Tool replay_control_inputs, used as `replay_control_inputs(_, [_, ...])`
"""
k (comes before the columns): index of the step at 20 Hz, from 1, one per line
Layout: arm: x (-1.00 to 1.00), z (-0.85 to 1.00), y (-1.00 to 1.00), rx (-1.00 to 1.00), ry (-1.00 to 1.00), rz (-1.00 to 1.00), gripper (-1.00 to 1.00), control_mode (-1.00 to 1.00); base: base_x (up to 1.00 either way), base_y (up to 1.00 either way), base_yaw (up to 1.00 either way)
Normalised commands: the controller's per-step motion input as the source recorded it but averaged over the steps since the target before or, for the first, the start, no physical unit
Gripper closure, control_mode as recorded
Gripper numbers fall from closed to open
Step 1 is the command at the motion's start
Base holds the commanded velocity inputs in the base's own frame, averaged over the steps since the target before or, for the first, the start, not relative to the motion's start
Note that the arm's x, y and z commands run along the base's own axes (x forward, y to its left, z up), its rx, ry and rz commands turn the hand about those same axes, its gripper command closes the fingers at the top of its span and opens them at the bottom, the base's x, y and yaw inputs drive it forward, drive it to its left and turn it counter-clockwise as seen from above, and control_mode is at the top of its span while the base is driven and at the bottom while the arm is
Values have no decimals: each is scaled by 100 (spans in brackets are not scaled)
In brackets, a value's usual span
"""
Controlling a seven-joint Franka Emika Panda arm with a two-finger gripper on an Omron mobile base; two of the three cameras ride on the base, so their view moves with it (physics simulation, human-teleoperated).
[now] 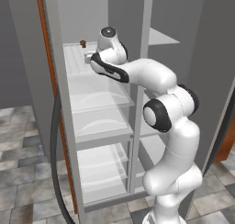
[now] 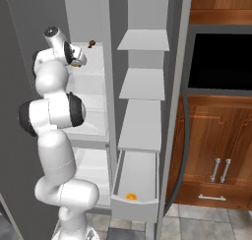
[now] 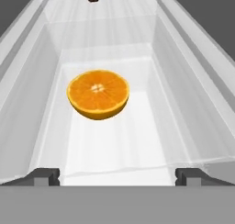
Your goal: Take the oranges from the fridge shelf and place them in the freezer drawer to begin freezing them.
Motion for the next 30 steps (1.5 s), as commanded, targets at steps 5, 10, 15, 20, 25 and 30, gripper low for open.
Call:
replay_control_inputs(5, [29,-17,1,0,0,0,-100,-100,0,0,0])
replay_control_inputs(10, [28,-9,8,0,0,0,-100,-100,0,0,0])
replay_control_inputs(15, [28,0,1,0,0,0,-100,-100,0,0,0])
replay_control_inputs(20, [25,-1,2,0,0,0,-100,-100,0,0,0])
replay_control_inputs(25, [14,-7,8,0,0,0,-100,-100,0,0,0])
replay_control_inputs(30, [16,-7,5,0,0,0,-100,-100,0,0,0])
